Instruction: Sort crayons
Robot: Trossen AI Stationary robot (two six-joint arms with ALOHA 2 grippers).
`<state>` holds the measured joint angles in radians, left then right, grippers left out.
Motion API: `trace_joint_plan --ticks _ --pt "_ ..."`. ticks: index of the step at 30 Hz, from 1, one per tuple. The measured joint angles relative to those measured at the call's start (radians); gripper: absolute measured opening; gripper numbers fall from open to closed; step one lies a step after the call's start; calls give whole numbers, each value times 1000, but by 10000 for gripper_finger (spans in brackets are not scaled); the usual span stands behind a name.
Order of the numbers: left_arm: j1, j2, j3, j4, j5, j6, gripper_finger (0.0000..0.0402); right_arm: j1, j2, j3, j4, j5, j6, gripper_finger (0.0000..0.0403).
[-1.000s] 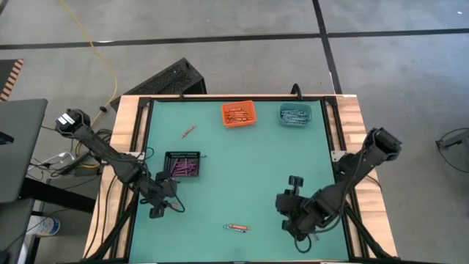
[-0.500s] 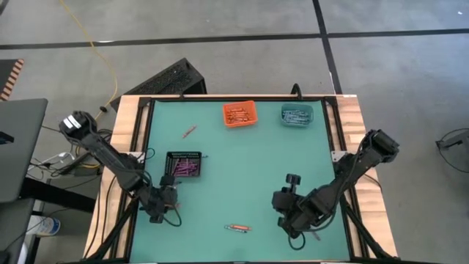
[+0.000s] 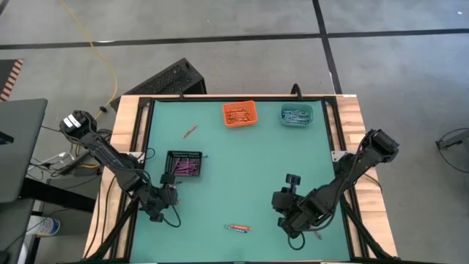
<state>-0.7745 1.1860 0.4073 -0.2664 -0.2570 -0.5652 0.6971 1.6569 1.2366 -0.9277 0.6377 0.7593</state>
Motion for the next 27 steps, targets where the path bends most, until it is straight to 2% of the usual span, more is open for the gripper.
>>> trace_joint_plan --ticks 4,7,9,11,16,20,23,27 --pt "0 -43 64 104 -38 162 11 -6 0 0 39 50 -7 93" --pt "0 -70 84 220 -122 322 11 -14 0 -6 128 98 -69 93" --pt "6 -77 75 408 -200 447 11 -28 -1 -33 259 110 -161 93" --pt "23 -74 46 647 -224 571 11 -42 -1 -71 420 111 -272 93" --pt "105 2 -21 1152 -96 762 12 -103 0 -192 924 63 -589 93" --pt "177 112 -30 1404 23 794 12 -160 0 -247 1285 -112 -792 93" --pt "226 207 -25 1567 70 809 12 -205 0 -258 1403 -254 -848 93" --pt "280 324 26 1685 98 806 12 -251 0 -258 1435 -294 -893 95"
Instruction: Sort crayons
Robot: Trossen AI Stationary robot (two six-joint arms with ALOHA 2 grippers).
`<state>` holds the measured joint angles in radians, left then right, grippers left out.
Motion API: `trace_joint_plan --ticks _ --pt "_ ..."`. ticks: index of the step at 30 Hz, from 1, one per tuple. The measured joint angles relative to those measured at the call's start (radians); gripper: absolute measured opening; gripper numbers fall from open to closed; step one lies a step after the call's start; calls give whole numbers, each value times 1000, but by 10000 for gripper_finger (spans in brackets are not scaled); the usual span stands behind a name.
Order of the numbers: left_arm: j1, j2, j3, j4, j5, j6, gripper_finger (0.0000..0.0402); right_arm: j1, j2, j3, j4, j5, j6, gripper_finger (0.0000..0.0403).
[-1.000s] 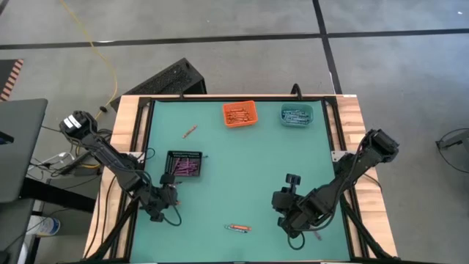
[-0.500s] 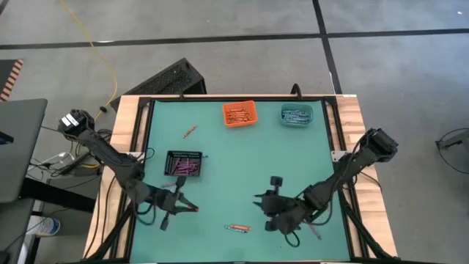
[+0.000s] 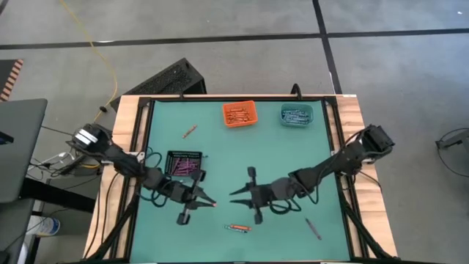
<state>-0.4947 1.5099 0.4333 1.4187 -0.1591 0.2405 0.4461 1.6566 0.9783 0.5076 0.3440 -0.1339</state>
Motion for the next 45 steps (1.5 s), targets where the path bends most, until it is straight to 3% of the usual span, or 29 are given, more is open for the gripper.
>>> trace_joint_plan --ticks 5,15,22,29,39,45 --pt "42 80 84 8 25 15 12 -23 0 0 4 -7 -41 120" --pt "104 89 164 -45 55 49 12 -25 0 0 5 -34 -85 216" --pt "144 89 236 -178 76 42 12 -53 0 0 27 -34 -103 225" --pt "158 89 238 -176 56 85 12 -57 0 0 25 -32 -159 183" --pt "160 89 238 -203 39 88 12 -62 0 0 27 -27 -191 22" --pt "151 59 238 -346 -37 79 42 -65 -8 -2 -31 -4 -189 11"
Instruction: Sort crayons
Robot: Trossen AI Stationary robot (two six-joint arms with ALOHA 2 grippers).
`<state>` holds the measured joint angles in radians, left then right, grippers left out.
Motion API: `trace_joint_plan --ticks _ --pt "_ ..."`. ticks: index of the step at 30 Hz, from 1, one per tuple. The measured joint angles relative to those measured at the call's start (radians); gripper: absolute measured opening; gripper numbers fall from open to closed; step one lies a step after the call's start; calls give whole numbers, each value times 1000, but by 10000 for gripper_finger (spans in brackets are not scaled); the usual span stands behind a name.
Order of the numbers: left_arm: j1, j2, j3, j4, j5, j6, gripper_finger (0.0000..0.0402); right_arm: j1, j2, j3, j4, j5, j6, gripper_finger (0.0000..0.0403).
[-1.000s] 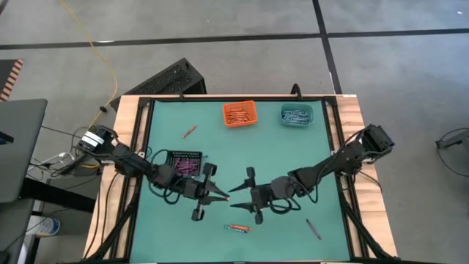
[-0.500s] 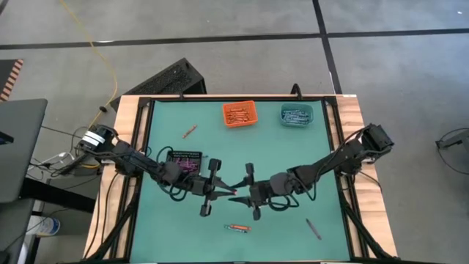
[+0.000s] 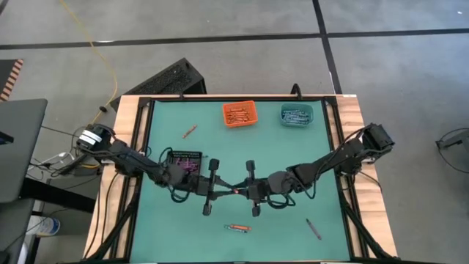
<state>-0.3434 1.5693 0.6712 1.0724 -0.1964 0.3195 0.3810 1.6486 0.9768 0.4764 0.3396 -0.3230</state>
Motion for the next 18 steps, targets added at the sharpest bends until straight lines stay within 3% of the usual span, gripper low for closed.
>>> trace_joint_plan --ticks 4,7,12,15,18 --pt "-28 -127 -2 -281 -192 -19 89 -35 -46 1 -124 30 33 4" --pt "-46 -261 0 -613 -320 -117 120 -98 -79 2 -213 60 45 4" --pt "-53 -418 -1 -1121 -347 -466 140 -339 -72 68 -464 100 59 2" --pt "-64 -439 -2 -1275 -348 -603 141 -521 0 154 -625 20 49 2" --pt "-79 -437 -2 -1300 -372 -623 141 -667 89 233 -698 -41 -23 1"
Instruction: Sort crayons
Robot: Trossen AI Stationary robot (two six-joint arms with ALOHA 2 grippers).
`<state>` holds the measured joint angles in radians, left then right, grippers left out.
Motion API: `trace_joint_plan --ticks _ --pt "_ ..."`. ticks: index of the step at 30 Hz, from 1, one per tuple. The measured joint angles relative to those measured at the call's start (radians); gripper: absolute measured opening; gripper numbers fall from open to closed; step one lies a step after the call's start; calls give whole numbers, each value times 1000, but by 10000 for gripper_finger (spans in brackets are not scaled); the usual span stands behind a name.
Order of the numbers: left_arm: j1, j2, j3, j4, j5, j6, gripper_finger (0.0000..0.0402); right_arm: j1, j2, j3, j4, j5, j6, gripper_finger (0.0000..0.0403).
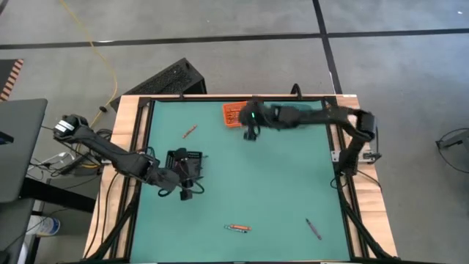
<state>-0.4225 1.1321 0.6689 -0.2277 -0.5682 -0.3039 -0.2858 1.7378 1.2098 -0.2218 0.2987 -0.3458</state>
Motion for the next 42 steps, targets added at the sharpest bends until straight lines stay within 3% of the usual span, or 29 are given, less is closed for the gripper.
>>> trace_joint_plan --ticks 7,15,21,29,32,38,40,42 --pt "-24 14 1 6 -14 46 141 -171 184 188 -49 -77 -151 3" --pt "-52 15 1 -1 -22 99 141 -194 309 328 -140 -94 -155 61" --pt "-55 15 1 1 -32 125 141 -193 303 359 -226 -93 -131 97" --pt "-62 15 1 -7 -46 110 141 -172 145 403 -547 -91 43 110" --pt "-62 15 1 -3 -64 121 141 -124 57 401 -678 -137 135 107" --pt "1 15 1 44 -271 215 141 79 -125 349 -804 -213 308 107" --pt "67 15 1 53 -255 240 141 179 -182 303 -787 -215 331 107" --pt "148 15 1 51 -170 252 141 290 -242 246 -748 -216 346 107"
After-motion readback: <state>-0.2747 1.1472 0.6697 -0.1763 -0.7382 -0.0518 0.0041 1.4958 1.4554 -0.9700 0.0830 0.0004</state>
